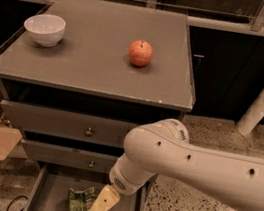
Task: Pick green jalapeno chip bag from bottom drawer and place on counter
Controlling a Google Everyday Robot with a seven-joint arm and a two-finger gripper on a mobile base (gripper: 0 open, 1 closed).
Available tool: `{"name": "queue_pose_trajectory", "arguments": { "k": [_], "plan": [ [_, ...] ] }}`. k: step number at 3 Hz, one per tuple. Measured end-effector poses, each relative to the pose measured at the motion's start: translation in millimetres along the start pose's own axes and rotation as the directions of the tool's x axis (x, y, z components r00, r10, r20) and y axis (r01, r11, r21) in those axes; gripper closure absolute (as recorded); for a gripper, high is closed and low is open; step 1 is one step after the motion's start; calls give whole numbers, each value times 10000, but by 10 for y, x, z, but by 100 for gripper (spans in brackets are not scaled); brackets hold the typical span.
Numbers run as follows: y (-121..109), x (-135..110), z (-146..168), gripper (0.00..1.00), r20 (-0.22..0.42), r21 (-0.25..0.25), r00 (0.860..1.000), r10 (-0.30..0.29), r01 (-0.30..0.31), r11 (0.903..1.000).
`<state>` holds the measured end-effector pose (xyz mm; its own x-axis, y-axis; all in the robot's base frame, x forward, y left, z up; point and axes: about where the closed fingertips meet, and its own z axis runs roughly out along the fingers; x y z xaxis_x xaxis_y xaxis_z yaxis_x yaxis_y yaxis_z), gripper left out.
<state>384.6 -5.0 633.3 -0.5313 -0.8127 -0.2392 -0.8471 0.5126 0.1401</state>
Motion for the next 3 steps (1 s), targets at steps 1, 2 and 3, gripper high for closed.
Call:
{"name": "queue_pose_trajectory", "arguments": {
  "k": [1,2,3],
  "plan": [
    [117,14,265,0,152,-143,9951,975,-973,9952],
    [221,76,473,0,242,-219,9799,1978,-1973,9801],
    [221,75,473,0,238,-220,9796,1996,-1991,9797]
  ]
}}
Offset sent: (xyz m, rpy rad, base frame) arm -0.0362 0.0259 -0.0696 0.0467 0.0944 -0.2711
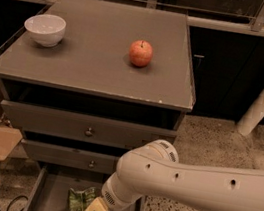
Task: Pick green jalapeno chip bag from bottom drawer and place on counter
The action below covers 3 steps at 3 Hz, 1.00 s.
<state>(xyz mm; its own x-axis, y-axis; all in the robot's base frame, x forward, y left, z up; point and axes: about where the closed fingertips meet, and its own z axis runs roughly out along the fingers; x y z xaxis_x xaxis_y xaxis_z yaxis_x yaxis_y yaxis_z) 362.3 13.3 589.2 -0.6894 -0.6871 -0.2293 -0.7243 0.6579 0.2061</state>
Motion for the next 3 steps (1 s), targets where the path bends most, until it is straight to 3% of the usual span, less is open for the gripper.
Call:
{"name": "queue_pose_trajectory", "arguments": {
  "k": [1,3],
  "plan": [
    [102,20,343,0,-78,-551,9993,370,-374,9978],
    [-68,-89,954,0,-388,-847,9843,1720,-1748,9810]
  ]
}}
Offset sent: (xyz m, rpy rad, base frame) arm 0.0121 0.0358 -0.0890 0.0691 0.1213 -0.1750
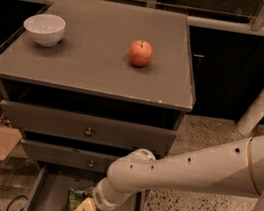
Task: Pick green jalapeno chip bag from bottom drawer and place on counter
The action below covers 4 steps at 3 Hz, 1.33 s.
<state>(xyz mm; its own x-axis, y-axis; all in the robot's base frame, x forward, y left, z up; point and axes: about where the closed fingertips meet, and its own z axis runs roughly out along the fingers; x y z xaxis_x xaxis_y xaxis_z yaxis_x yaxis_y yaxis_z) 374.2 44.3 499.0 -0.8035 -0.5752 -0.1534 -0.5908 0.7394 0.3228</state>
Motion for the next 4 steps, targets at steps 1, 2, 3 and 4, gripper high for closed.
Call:
{"name": "queue_pose_trajectory", "arguments": {
  "k": [1,2,3,4],
  "plan": [
    [0,0,1,0,0,-1,10000,2,-2,10000],
    [-49,18,284,0,-106,-228,9979,643,-645,9977],
    [-194,22,524,0,9,-285,9892,1466,-1465,9888],
    [-295,5,678,0,87,-335,9800,1989,-1985,9795]
  ]
}}
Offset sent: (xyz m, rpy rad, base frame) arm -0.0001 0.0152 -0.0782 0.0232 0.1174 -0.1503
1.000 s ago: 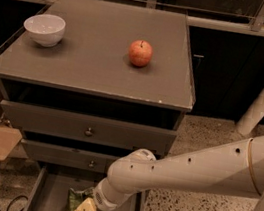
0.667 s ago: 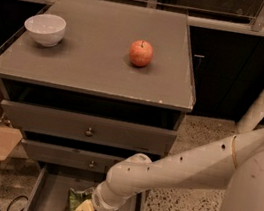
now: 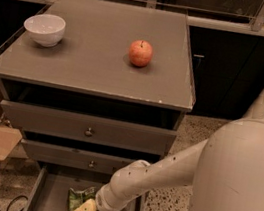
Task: Pick green jalapeno chip bag from bottom drawer and place on counter
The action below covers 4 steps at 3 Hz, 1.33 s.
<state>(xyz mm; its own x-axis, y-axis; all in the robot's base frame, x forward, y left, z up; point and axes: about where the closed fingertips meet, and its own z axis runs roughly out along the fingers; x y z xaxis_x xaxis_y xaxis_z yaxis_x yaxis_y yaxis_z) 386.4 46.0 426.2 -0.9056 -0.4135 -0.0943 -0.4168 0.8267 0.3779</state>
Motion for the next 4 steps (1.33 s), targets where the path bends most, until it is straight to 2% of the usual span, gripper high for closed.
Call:
{"name": "queue_pose_trajectory", "arguments": {
  "k": [1,2,3,4],
  "plan": [
    [-11,0,16,0,7,-8,10000,62,-62,10000],
    [-53,15,240,0,-172,32,9995,253,-253,9997],
    [-150,-89,489,0,173,-96,9975,688,-687,9976],
    [-150,-89,489,0,173,-96,9975,688,-687,9976]
  ]
}}
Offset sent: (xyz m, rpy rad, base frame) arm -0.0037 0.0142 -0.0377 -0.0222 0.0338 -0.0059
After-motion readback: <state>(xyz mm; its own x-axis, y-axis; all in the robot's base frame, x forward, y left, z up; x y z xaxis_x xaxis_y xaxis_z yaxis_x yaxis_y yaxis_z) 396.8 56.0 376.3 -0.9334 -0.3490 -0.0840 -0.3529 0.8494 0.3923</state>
